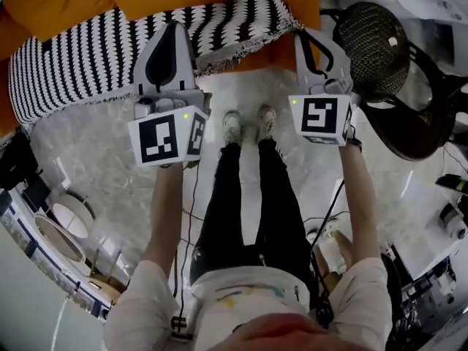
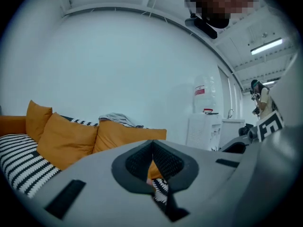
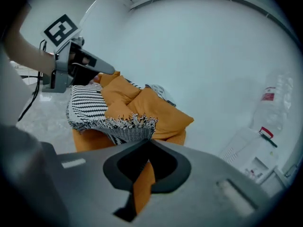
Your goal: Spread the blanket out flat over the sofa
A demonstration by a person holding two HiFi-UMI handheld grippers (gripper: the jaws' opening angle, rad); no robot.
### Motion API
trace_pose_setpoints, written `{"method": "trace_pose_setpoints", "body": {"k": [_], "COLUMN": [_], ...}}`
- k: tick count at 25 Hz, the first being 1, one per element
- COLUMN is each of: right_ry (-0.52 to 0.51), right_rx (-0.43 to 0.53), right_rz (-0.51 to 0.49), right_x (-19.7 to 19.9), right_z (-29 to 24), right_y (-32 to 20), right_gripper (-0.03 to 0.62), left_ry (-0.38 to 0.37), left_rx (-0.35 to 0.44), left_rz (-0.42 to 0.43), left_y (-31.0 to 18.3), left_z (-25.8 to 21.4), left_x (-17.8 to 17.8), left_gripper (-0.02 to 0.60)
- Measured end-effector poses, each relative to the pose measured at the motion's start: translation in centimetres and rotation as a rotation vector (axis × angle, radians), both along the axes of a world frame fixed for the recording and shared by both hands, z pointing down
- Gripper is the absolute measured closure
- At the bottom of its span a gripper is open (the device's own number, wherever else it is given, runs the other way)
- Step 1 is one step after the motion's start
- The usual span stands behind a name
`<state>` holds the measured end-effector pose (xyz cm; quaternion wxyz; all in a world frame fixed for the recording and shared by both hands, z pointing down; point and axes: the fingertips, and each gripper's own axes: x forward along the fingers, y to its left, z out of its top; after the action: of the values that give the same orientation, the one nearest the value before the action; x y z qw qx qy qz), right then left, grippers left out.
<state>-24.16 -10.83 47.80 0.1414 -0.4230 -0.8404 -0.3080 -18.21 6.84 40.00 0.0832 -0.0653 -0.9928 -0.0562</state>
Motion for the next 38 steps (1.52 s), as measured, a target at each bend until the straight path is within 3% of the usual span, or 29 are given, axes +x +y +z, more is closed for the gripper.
{"method": "trace_pose_setpoints", "body": {"k": [6,13,20,26,29,31,35,38], "right_ry": [0.065,-0.025,0.044,0.080,0.097,0.091,-0.072,-0.062], "right_rx": [0.067,0.307,0.342,0.386,0.424,0.435,0.474,0.518], "right_rz": [-0.058,-0.175,-0.159,-0.204,-0.209,-0.164,-0.032,-0.026], "right_x": [2.9,5.2,8.3,8.3,11.0,12.8,12.4,13.2], "right_z": [10.5,7.3,11.2,13.2,15.5,17.0,19.4,22.3], "right_y": [-1.8,-2.4,-0.6,1.3,0.3,-0.2,0.2,0.0], "right_gripper": [0.586,0.586,0.586,0.586,0.586,0.586,0.586,0.586], "left_ry": [0.025,0.013,0.051,0.058,0.072,0.030,-0.184,-0.197], "left_rx": [0.009,0.033,0.031,0.040,0.043,0.036,0.010,0.013], "left_rz": [-0.004,0.049,0.016,-0.015,-0.009,0.019,0.098,0.101], "left_y": [-2.3,-3.6,-0.7,1.4,0.6,0.2,1.0,1.5], "left_z": [7.1,0.4,2.1,2.8,3.7,4.2,4.4,5.8], "left_x": [-1.3,-0.2,2.8,2.4,4.5,7.0,10.3,11.8], "left_gripper": [0.566,0.566,0.566,0.566,0.566,0.566,0.566,0.566]}}
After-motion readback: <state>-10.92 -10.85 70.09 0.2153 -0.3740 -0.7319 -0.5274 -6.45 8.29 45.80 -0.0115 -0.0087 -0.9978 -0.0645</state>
